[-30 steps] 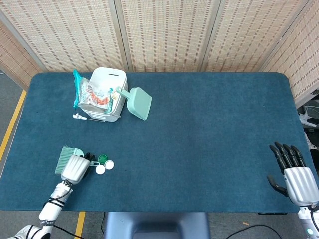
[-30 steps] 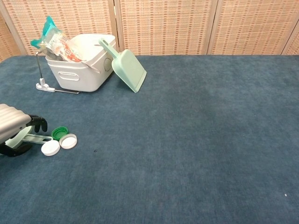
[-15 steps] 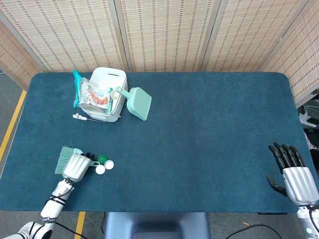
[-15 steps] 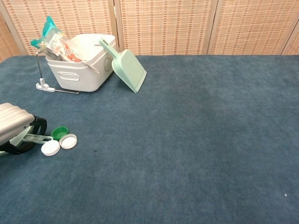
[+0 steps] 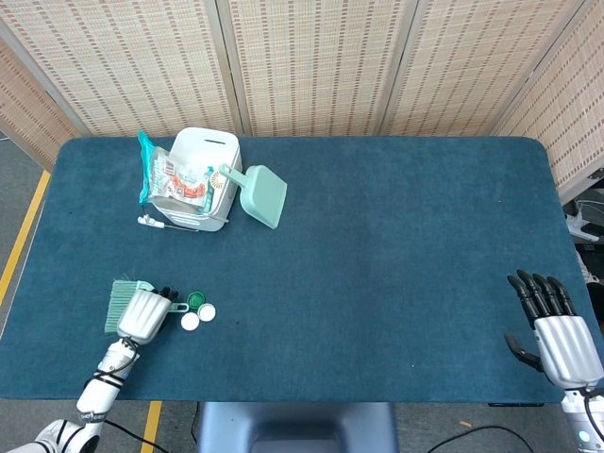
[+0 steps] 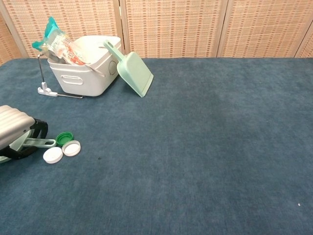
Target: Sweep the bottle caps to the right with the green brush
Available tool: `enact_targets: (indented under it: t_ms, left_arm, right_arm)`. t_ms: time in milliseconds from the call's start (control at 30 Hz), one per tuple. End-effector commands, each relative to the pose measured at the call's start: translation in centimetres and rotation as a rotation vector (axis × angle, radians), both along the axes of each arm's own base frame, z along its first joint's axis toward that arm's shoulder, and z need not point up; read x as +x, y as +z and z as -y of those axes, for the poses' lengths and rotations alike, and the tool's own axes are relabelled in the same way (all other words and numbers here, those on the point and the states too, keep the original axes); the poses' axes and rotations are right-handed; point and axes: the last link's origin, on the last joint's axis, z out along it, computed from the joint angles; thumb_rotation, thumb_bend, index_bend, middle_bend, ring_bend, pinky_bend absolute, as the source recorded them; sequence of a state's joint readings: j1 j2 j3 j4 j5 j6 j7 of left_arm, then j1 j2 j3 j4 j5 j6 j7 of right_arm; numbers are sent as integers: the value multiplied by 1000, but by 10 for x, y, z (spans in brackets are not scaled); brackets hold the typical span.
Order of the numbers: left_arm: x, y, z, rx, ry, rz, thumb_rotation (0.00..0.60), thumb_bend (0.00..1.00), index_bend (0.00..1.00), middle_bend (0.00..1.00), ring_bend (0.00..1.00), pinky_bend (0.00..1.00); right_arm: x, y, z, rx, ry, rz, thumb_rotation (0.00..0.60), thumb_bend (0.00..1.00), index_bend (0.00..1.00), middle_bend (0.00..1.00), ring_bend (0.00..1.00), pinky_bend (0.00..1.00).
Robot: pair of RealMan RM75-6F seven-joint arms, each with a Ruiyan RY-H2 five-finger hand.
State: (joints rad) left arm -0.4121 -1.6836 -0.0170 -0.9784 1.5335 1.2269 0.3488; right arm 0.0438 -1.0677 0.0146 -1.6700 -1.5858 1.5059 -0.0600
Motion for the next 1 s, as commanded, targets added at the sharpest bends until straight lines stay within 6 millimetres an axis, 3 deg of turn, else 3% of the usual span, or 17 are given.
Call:
enact_targets:
  t_ms: [33, 133, 200, 400, 700, 833, 1000]
  left_arm:
    - [2, 5, 1, 13, -10, 26, 600, 521, 644, 707, 683, 799]
    - [7, 11, 4, 25, -28, 94, 600, 666, 737, 813, 706, 817]
    - [10, 16, 6, 32, -38, 171, 600, 710, 768, 853, 715, 829]
    - [25, 33, 14, -21, -53, 524, 600, 737, 780, 898, 769, 925]
    - [41, 47, 12, -115, -77, 1163, 600, 744, 781, 913, 770, 927]
    - [37, 45, 9, -100, -92, 1259, 600, 746, 782, 914, 770, 927]
    - [33, 32, 7, -104, -86, 1254, 600, 750, 782, 914, 769, 926]
  right_arm:
    - [0, 0, 0, 2, 0, 0, 600, 266, 0, 13, 0, 0]
    - [0, -1, 0, 3, 0, 0, 600, 267, 0, 13, 0, 0]
    - [1, -1, 0, 4, 2, 0, 600, 267, 0, 13, 0, 0]
    - [1, -2, -1, 8, 4, 2, 600, 267, 0, 13, 0, 0]
    - [3, -1, -3, 18, 10, 8, 600, 267, 0, 13, 0, 0]
    - [3, -1, -4, 19, 12, 9, 600, 267, 0, 13, 0, 0]
    - [3, -1, -4, 24, 12, 9, 600, 267, 0, 13, 0, 0]
